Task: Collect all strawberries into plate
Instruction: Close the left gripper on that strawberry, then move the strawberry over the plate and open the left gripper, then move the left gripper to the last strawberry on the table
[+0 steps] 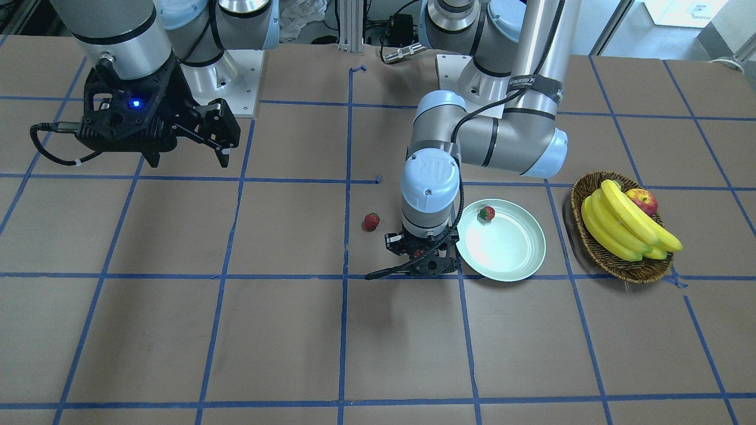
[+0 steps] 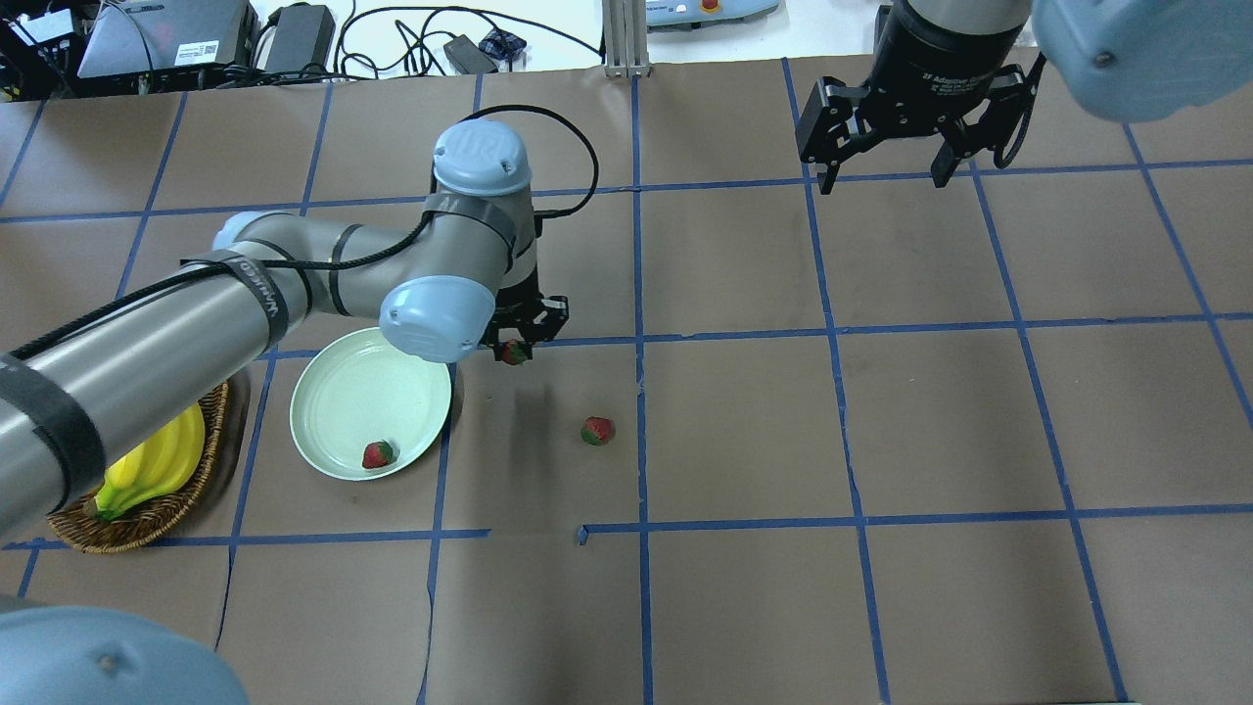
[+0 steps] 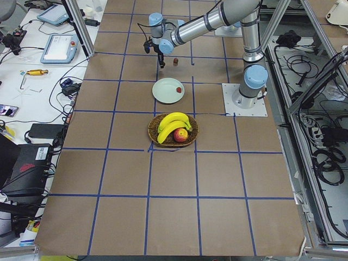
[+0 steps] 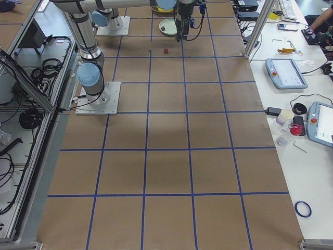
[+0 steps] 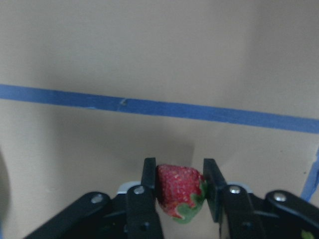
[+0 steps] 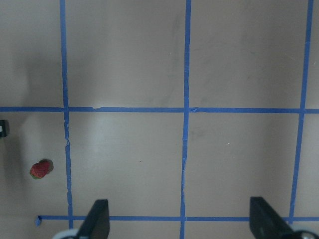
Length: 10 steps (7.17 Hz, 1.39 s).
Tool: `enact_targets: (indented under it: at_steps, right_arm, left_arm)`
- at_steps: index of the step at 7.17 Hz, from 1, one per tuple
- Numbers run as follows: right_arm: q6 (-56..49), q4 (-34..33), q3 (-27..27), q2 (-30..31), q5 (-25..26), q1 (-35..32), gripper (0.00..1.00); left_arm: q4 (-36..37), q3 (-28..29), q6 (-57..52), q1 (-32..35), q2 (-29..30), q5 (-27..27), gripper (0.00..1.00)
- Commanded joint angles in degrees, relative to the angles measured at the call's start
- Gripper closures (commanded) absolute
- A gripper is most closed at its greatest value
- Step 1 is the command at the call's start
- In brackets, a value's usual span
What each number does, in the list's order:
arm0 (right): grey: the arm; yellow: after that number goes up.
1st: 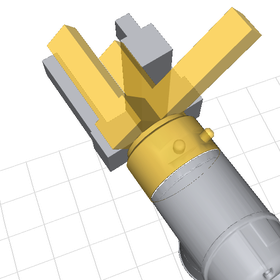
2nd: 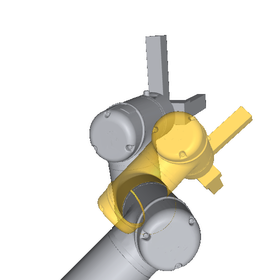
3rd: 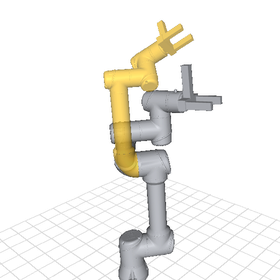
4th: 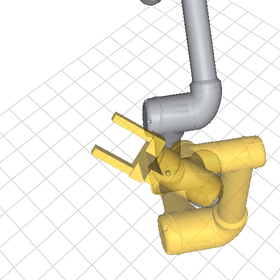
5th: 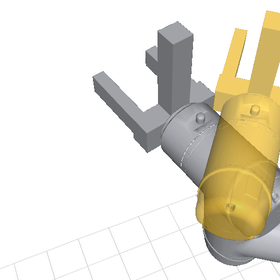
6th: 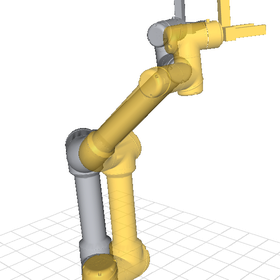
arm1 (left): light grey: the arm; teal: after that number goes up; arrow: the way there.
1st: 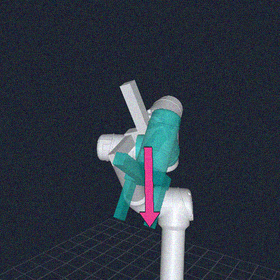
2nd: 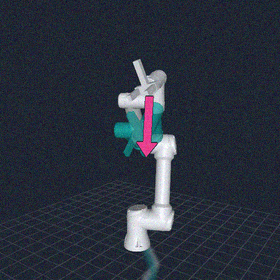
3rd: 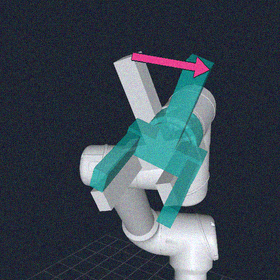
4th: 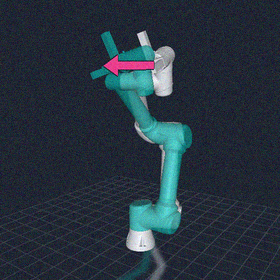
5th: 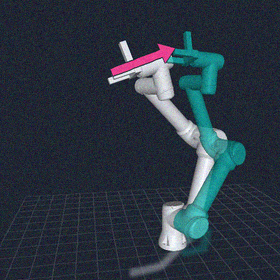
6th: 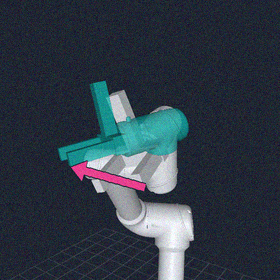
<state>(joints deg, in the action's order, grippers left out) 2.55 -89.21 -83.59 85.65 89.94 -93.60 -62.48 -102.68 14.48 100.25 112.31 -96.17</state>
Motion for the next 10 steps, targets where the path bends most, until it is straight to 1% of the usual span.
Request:
enact_targets:
  at_steps: [1,2,3,4,5,6,7,8,9,10]
  right_arm:
    - [0.0,0.0,0.0,0.0,0.0,-0.1,0.0]
    - [0.0,0.0,-0.1,0.0,0.0,0.0,0.0]
    - [0.0,0.0,-0.1,0.0,-0.1,-0.1,0.0]
    - [0.0,0.0,-0.1,0.0,-0.1,-0.1,0.0]
    - [0.0,0.0,-0.1,0.0,-0.1,-0.1,0.0]
    - [0.0,0.0,-0.1,0.0,-0.1,-0.1,0.0]
    - [0.0,0.0,-0.1,0.0,-0.3,-0.1,0.0]
    - [0.0,0.0,-0.1,0.0,-0.2,-0.1,0.0]
    - [0.0,0.0,-0.1,0.0,-0.2,-0.1,0.0]
    - [0.0,0.0,-0.1,0.0,-0.2,-0.1,0.0]
  left_arm:
    - [-4.3,-4.1,-13.2,-8.7,-5.1,-2.9,0.79]
    - [-3.5,-7.5,-14.1,-10.9,-6.4,-2.9,0.79]
    - [1.1,-10.6,-13.8,-11.1,-6.2,-2.8,0.79]
    - [3.6,-12.6,-13.7,-11.1,-6.1,-1.9,0.34]
    - [4.0,-12.5,-13.9,-11.0,-6.0,-1.9,0.0]
    - [4.5,-12.2,-11.6,-9.6,-6.4,-1.4,0.0]
    - [6.0,-9.9,-2.1,-6.2,-6.5,3.1,0.0]
    - [6.3,-6.6,3.4,0.6,-5.9,3.8,0.0]
    - [6.1,-4.9,9.7,6.3,-4.9,3.7,0.0]
    - [6.1,-5.0,12.3,8.3,-4.7,4.0,0.0]
